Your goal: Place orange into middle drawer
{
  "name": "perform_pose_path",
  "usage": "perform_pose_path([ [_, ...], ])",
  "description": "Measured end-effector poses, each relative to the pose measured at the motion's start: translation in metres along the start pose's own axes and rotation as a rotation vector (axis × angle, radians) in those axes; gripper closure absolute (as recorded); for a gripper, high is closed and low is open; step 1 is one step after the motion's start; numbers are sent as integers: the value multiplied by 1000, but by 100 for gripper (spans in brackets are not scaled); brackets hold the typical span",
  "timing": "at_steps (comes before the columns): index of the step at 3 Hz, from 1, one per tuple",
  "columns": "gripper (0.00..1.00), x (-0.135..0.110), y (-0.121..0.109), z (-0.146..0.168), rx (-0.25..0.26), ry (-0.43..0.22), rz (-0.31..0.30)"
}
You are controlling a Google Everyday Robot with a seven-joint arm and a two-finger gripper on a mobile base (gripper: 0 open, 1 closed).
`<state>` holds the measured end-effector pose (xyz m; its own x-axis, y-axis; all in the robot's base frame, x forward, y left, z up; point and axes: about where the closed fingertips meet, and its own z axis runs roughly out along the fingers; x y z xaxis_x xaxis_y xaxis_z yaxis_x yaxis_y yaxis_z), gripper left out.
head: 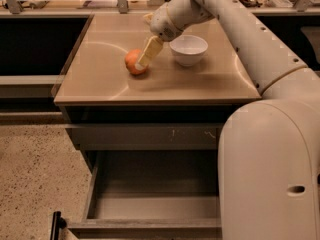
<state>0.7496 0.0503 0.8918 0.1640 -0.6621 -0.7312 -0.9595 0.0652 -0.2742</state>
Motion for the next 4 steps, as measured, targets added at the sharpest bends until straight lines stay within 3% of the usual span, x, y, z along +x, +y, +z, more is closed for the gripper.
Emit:
perform_pose_path([
  [3,0,8,20,48,-106,-58,87],
  [4,19,8,20,48,-106,-58,87],
])
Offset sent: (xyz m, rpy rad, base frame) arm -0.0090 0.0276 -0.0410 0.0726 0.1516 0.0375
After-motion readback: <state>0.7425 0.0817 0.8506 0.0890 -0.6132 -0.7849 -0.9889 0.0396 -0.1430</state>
